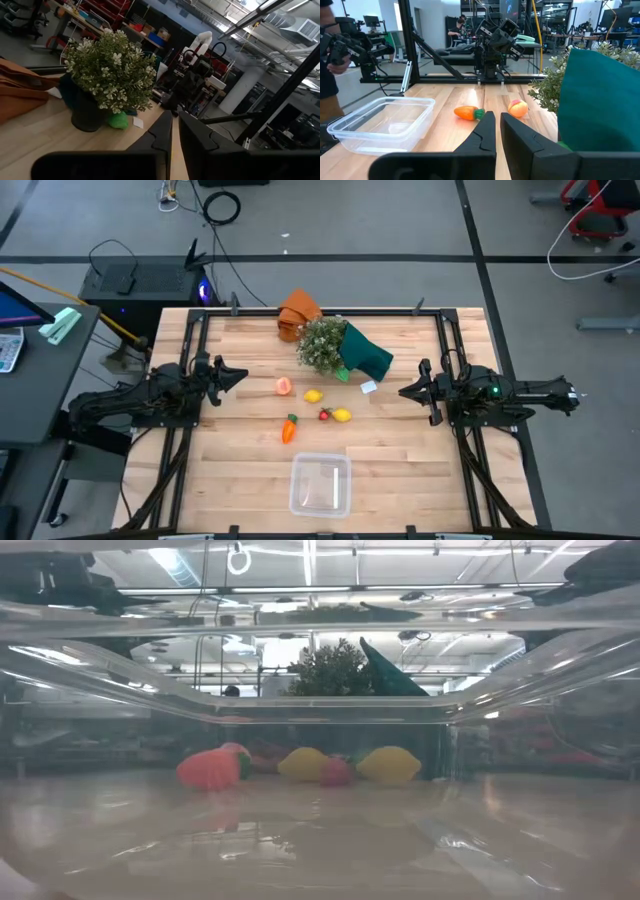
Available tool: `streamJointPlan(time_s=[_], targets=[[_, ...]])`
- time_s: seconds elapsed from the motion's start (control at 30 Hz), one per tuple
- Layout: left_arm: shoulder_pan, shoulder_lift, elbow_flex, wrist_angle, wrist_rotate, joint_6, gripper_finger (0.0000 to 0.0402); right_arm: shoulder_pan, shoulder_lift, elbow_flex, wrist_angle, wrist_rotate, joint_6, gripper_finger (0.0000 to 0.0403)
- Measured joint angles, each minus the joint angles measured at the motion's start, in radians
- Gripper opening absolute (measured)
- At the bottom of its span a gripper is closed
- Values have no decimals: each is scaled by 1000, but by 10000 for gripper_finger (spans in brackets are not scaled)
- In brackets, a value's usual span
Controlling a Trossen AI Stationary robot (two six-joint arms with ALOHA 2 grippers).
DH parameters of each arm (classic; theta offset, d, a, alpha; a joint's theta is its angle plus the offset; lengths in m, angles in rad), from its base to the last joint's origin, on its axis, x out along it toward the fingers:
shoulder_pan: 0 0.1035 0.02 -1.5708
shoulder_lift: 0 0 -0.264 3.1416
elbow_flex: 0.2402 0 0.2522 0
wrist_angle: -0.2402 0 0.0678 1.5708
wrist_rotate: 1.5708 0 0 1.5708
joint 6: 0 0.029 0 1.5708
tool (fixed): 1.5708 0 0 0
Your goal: Pick and placing Produce into tupperware
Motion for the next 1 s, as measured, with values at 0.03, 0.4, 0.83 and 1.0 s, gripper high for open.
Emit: streamJointPlan(time_s=[0.03,0.4,0.83,1.0], targets=[[0,0,0,0,0,0,38,0,0,0,0,0,0,0],[0,0,0,0,0,0,29,0,0,0,0,0,0,0],[0,0,0,0,0,-1,39,0,0,0,0,0,-1,0],[0,0,0,0,0,0,31,0,0,0,0,0,-3,0]])
